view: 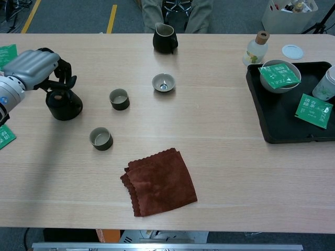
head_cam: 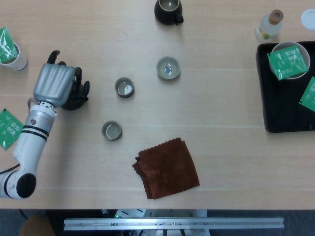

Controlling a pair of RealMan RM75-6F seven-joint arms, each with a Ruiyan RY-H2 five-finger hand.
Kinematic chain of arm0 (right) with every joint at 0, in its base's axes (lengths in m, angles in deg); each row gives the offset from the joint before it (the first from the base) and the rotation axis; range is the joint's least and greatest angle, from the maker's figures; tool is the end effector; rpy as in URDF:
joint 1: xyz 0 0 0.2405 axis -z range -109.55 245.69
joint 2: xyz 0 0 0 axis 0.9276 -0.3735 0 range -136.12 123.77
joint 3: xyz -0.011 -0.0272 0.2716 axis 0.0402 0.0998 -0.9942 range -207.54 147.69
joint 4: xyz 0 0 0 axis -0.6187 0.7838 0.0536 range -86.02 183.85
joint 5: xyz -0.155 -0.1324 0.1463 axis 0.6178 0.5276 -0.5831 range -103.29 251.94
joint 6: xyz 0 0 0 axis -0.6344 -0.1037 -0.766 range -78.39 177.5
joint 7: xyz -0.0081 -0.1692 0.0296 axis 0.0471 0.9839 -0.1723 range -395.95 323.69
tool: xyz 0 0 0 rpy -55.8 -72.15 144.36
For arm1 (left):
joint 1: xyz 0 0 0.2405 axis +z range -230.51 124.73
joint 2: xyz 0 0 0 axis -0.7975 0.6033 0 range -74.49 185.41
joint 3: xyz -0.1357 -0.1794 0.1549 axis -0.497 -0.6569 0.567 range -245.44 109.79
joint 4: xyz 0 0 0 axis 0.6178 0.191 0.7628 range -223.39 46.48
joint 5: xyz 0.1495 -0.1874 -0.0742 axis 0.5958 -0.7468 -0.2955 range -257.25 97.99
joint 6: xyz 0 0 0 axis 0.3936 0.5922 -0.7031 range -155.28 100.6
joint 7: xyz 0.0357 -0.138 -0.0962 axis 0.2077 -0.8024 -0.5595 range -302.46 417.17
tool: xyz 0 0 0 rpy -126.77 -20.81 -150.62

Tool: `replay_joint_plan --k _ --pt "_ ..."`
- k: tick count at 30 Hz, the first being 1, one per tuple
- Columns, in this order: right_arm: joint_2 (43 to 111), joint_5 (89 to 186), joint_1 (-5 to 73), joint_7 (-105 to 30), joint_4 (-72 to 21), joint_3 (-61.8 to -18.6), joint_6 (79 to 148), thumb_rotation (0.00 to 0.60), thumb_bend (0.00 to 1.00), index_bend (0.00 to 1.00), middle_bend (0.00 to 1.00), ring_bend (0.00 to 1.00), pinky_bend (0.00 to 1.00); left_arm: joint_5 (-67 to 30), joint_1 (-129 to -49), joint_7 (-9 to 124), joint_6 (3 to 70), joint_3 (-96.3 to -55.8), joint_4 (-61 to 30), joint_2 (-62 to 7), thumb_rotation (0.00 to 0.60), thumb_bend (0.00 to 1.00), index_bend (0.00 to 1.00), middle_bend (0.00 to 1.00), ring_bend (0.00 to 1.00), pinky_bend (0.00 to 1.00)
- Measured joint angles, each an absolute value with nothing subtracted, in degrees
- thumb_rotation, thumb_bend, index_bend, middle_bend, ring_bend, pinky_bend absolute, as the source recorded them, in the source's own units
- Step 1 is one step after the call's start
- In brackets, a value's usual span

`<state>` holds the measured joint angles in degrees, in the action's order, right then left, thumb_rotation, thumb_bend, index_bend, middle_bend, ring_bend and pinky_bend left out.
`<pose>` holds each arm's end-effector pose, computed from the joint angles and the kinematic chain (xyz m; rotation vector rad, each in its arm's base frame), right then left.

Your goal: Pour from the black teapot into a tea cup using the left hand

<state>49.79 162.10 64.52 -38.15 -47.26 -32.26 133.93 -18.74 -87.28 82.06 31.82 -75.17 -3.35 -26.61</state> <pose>-0.3414 -0.2032 0.1658 1.4217 -0.8881 0.8638 -0.2447 0.3739 -0.0174 -1.7257 -0.9016 -0.7024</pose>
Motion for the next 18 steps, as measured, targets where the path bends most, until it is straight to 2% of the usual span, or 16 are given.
replay_joint_plan --k 6,18 --pt "49.9 162.1 64.4 -38.2 -47.2 -32.3 133.9 0.6 0.07 0.32 0.38 0.21 0.23 -14.1 -86.4 79.2 34.6 -75.1 0.2 -24.4 0.254 0.46 0.53 0.56 0.39 0.1" --pt "49.8 161.7 64.9 -38.6 -46.7 -32.3 134.4 0.6 0.07 0.32 0.38 0.21 0.23 -7.7 -82.0 76.2 42.3 -73.9 8.4 -18.1 0.314 0.46 0.45 0.53 0.38 0.1"
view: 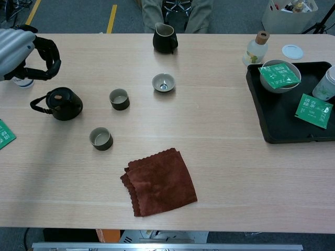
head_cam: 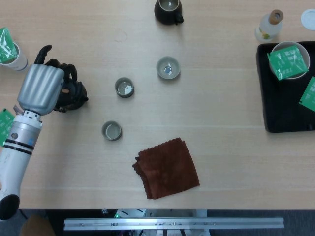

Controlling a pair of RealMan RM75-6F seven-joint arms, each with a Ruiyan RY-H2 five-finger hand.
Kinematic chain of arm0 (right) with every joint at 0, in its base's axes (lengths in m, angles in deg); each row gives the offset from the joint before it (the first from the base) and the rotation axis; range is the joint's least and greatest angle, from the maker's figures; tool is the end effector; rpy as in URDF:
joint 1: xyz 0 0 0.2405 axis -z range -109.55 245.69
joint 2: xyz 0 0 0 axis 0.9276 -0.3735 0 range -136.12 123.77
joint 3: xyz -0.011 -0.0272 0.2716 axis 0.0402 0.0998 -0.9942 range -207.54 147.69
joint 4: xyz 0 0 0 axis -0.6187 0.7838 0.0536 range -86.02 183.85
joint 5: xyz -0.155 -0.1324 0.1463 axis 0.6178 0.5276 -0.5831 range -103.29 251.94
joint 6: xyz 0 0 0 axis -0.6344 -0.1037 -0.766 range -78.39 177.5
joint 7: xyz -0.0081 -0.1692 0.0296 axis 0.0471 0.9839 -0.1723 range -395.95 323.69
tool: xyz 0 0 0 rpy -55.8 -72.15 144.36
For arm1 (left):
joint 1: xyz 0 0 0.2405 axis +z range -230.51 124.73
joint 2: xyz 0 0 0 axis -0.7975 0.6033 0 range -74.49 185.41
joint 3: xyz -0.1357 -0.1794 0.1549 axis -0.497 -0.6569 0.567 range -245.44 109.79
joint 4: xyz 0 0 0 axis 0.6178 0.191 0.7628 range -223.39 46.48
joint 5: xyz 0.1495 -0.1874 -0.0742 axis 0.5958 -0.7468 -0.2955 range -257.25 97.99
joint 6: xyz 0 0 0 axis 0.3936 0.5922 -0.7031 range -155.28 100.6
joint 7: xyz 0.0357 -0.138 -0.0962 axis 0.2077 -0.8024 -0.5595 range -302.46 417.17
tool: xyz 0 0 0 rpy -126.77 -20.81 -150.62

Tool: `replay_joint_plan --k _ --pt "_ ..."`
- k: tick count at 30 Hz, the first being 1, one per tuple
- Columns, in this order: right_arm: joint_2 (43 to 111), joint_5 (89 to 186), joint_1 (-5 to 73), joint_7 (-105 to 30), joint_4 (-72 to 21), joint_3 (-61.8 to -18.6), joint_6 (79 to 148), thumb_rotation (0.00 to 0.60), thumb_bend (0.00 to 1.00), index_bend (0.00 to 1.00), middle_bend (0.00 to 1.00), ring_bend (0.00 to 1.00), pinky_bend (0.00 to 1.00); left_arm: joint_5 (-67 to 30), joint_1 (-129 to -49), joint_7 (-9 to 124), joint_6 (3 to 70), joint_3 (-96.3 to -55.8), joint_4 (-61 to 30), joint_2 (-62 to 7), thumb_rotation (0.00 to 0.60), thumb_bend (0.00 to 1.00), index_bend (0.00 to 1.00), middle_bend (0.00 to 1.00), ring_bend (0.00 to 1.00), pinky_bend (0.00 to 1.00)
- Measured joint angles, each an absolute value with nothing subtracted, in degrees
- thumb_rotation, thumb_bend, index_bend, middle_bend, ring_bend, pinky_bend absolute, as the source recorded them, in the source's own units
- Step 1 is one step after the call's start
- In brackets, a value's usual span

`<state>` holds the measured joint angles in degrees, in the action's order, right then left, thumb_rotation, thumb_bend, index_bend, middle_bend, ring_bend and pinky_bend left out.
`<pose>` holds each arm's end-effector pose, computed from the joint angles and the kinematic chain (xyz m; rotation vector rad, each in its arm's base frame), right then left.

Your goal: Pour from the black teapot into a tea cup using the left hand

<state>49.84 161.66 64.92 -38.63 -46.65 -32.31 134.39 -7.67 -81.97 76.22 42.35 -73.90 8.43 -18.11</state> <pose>-0.3457 -0.2013 0.1688 1.4058 -0.8874 0.8598 -0.2223 0.3362 0.0370 -1.6706 -0.8416 -0.9166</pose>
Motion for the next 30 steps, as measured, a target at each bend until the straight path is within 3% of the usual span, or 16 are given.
replay_joint_plan --k 13,30 --pt "50.4 161.4 65.5 -39.2 -46.1 -31.8 134.4 0.6 0.07 0.32 0.38 0.21 0.23 -0.9 -74.7 75.3 51.8 -70.6 11.9 -15.1 0.35 0.46 0.41 0.5 0.37 0.1" --pt "51.1 161.4 65.7 -39.5 -45.3 -31.6 134.2 0.6 0.07 0.32 0.38 0.21 0.23 -2.6 -64.1 76.0 60.5 -68.0 14.2 -11.0 0.359 0.46 0.41 0.5 0.36 0.1"
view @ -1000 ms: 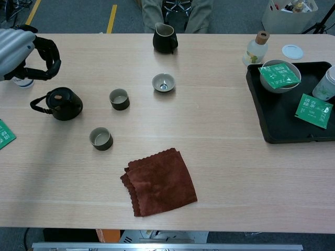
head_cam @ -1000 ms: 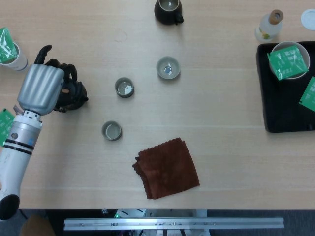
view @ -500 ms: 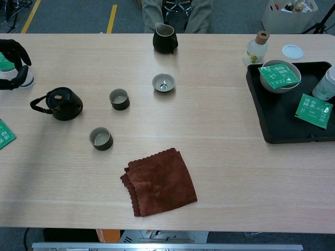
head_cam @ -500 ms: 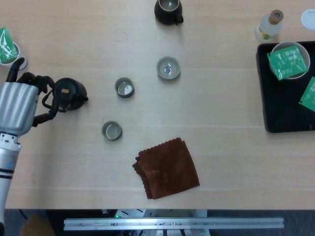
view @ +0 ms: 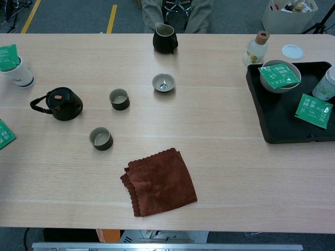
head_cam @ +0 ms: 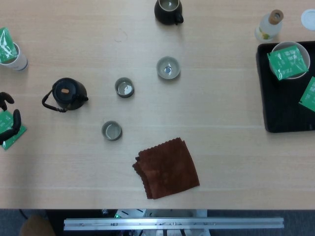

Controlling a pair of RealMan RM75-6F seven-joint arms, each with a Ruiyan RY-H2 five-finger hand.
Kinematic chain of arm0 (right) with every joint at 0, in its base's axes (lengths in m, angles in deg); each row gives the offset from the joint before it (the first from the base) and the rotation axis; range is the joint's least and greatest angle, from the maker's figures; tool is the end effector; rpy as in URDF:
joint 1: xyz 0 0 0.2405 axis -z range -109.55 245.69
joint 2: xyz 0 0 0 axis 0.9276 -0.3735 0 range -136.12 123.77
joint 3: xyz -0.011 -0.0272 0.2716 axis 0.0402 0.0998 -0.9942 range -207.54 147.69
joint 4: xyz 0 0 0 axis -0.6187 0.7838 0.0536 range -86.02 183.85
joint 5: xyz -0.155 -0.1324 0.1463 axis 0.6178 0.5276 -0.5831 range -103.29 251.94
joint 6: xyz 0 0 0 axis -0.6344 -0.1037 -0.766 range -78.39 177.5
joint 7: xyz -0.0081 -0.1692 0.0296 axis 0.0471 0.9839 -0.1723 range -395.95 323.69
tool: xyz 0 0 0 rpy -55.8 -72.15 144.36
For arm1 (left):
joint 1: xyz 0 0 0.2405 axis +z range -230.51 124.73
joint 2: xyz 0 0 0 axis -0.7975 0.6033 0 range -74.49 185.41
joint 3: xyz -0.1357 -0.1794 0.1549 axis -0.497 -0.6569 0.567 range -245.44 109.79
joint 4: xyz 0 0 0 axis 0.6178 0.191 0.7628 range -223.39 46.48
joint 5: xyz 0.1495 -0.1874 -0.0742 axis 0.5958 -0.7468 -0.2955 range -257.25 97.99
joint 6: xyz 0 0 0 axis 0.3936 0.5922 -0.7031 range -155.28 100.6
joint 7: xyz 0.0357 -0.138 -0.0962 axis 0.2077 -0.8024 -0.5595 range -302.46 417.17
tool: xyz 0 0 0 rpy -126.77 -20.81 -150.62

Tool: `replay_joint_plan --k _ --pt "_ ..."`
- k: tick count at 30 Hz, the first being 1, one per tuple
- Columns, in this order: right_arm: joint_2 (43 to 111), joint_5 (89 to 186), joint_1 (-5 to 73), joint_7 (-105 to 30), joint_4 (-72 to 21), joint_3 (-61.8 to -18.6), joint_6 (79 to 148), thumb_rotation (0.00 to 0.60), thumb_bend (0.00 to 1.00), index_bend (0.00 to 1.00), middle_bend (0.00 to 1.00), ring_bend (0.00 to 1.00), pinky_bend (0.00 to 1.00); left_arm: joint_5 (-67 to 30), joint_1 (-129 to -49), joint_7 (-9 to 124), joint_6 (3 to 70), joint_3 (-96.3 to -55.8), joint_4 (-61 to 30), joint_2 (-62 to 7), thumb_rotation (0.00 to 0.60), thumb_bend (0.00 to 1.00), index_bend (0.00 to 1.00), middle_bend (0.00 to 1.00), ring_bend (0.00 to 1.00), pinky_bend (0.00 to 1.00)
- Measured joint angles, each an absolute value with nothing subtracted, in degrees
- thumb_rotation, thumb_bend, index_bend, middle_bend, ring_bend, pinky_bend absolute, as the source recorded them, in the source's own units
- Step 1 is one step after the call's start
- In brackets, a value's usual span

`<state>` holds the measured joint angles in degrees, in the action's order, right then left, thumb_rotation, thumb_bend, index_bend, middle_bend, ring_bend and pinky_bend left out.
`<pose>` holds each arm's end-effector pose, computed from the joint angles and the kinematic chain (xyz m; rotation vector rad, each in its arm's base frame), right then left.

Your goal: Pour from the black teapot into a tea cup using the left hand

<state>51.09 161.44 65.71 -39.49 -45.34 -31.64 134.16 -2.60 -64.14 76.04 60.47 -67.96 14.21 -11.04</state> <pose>-0.3542 -0.1936 0.1620 1.3959 -0.9204 0.8466 -0.2973 0.2305 0.1041 -1.3857 -0.8430 -0.8033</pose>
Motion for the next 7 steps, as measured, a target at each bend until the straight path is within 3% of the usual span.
replay_joint_plan --k 7 --pt "51.3 161.4 65.4 -38.9 -45.6 -31.7 133.7 0.6 0.07 0.32 0.38 0.21 0.23 -2.7 -62.7 75.3 60.6 -68.3 14.2 -10.6 0.381 0.46 0.42 0.51 0.36 0.1"
